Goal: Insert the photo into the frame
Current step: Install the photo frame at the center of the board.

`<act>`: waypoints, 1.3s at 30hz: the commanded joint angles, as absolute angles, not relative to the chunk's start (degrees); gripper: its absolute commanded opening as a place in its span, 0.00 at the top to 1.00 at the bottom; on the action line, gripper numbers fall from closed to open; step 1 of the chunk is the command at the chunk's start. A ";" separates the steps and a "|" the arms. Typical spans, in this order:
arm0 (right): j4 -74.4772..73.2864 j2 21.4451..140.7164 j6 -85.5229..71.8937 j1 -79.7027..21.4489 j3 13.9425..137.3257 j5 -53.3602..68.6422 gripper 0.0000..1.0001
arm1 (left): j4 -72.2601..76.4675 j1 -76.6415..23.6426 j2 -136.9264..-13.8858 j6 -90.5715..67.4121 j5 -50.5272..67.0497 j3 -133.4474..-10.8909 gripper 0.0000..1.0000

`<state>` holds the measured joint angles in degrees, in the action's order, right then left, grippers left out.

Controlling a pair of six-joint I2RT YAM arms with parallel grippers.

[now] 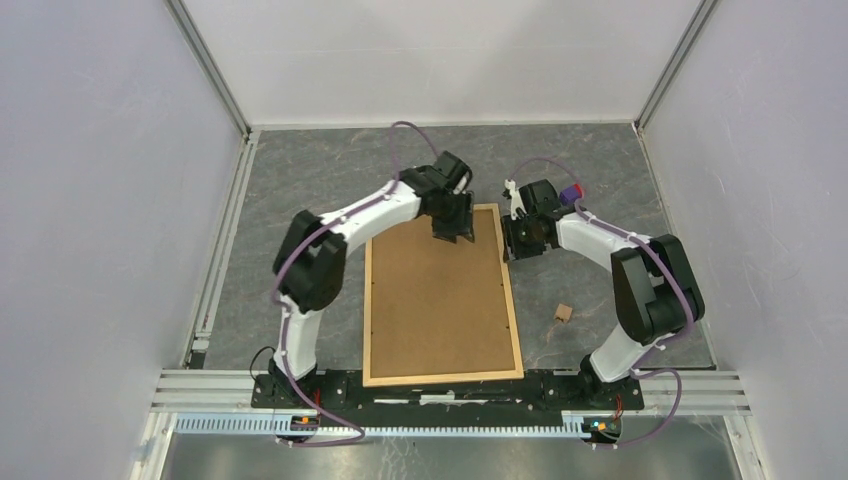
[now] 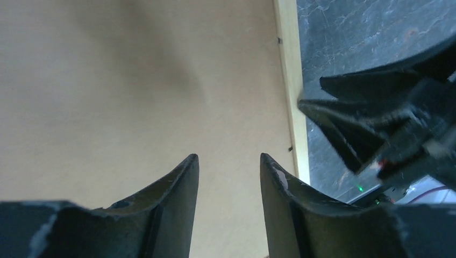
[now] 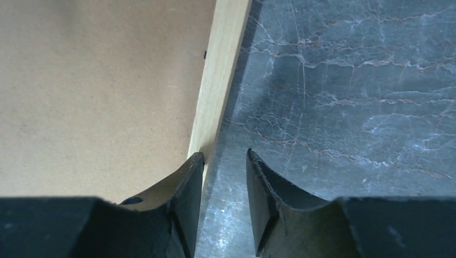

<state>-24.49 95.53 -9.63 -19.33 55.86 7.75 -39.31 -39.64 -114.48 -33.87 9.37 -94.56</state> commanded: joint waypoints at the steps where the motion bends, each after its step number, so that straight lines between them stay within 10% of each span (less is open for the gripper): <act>1: -16.33 96.03 -11.51 -19.08 50.72 10.19 0.61 | -38.10 -42.17 -120.95 -42.52 8.84 -102.03 0.49; 10: -10.65 94.48 -13.80 -18.19 46.43 12.86 0.59 | -40.47 -43.59 -130.88 -46.49 7.13 -112.15 0.56; 20: -6.10 96.06 -15.11 -16.04 41.77 14.20 0.98 | -44.27 -45.15 -136.88 -46.41 2.94 -119.54 0.58; 39: -5.02 96.61 -14.76 -15.34 40.87 16.25 1.00 | -46.92 -45.86 -140.79 -47.91 -2.70 -123.15 0.55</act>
<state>-3.07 93.47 -17.78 -15.09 43.62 19.44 -45.95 -45.47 -139.13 -45.87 1.30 -121.56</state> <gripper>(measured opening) 0.067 0.458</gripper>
